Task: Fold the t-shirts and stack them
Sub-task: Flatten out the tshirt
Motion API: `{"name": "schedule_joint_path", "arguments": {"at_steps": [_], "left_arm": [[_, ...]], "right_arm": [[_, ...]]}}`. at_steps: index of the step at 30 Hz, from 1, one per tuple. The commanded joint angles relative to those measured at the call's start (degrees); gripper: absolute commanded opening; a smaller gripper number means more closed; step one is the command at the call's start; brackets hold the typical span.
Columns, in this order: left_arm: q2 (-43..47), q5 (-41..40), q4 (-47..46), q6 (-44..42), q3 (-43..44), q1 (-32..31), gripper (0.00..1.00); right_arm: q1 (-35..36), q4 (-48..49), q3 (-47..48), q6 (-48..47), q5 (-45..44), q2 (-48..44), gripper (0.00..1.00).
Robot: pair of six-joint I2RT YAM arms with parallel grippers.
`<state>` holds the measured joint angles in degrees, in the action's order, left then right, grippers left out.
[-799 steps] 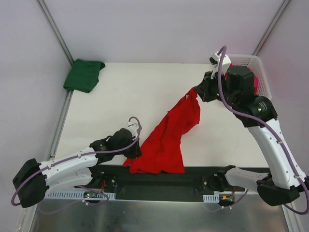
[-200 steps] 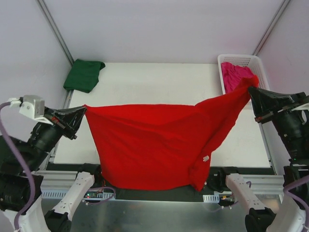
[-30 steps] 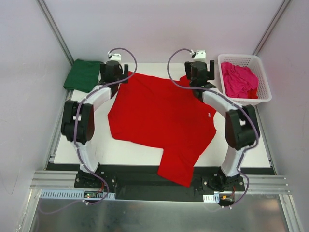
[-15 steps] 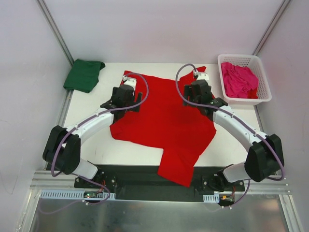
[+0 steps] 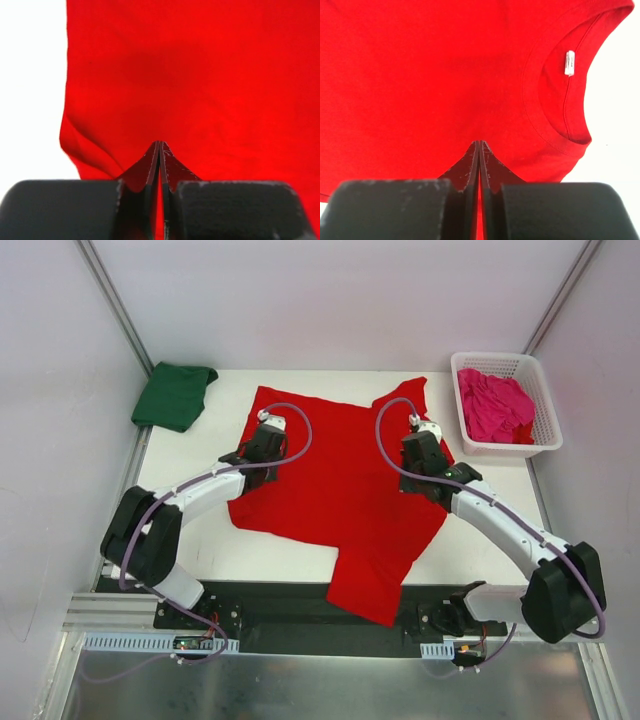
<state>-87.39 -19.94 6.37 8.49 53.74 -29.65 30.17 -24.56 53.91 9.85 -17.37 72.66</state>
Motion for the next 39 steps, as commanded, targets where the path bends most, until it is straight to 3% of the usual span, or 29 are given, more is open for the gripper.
{"name": "schedule_joint_path", "arguments": {"at_steps": [1, 7, 12, 18, 39], "left_arm": [[-5.6, 0.0, 0.0, -0.2, 5.6, -0.3, 0.0], [-11.5, -0.4, -0.2, -2.1, 10.9, -0.4, 0.0], [-13.9, -0.3, -0.1, -2.3, 11.8, -0.2, 0.0], [-16.2, -0.9, 0.0, -2.8, 11.7, -0.3, 0.0], [-18.2, 0.2, 11.4, 0.2, 15.1, 0.4, 0.0]], "right_arm": [[0.2, -0.8, 0.5, 0.4, -0.6, 3.1, 0.02], [-1.5, -0.5, 6.3, -1.8, -1.3, 11.9, 0.02], [-8.7, 2.6, 9.4, -1.6, 8.0, 17.8, 0.02], [-12.3, 3.3, 12.9, -2.6, 11.9, 23.5, 0.02], [-16.3, -2.7, 26.8, -7.0, 20.4, 38.4, 0.02]]}}
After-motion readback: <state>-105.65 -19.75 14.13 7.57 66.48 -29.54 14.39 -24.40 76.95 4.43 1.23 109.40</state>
